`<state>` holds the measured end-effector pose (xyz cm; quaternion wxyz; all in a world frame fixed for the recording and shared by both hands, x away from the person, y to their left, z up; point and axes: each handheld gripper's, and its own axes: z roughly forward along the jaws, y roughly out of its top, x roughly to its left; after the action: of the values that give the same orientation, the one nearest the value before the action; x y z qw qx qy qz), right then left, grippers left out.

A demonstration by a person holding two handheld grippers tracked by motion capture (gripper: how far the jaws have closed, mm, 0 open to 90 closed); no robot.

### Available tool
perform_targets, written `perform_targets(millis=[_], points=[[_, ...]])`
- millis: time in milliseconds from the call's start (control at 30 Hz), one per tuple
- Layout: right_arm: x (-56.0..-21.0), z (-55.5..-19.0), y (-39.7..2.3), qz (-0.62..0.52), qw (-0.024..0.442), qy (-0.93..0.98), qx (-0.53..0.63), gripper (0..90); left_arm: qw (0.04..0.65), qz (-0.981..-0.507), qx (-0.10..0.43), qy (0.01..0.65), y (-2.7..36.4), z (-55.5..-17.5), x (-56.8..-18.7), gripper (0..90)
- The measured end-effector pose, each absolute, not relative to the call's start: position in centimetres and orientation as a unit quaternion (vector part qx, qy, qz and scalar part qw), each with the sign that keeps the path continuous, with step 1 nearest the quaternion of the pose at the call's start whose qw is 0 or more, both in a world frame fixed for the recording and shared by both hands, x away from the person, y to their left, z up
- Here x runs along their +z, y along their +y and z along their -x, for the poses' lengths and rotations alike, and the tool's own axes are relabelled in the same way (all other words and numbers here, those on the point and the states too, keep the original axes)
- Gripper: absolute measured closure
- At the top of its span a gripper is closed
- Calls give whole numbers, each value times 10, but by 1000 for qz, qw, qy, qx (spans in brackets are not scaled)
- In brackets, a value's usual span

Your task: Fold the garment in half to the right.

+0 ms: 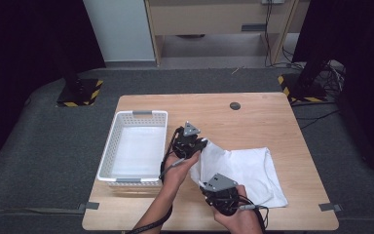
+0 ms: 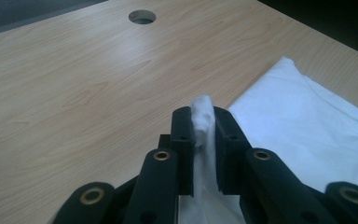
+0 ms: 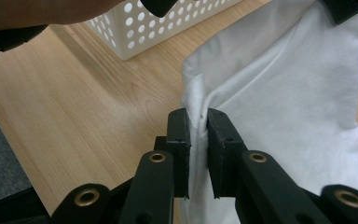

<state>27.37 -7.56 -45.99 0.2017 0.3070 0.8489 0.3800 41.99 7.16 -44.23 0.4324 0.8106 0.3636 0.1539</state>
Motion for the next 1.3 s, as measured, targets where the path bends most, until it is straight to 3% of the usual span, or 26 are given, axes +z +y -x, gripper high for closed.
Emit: perform_targets(millis=[500,1300], points=[[-455,-286,-55,-302,179,849,396,804,430,-810,148,370,88,-426,-429,802],[-448,-298,-58,-310,179,845,396,804,414,-818,136,375,72,-437,-426,801]])
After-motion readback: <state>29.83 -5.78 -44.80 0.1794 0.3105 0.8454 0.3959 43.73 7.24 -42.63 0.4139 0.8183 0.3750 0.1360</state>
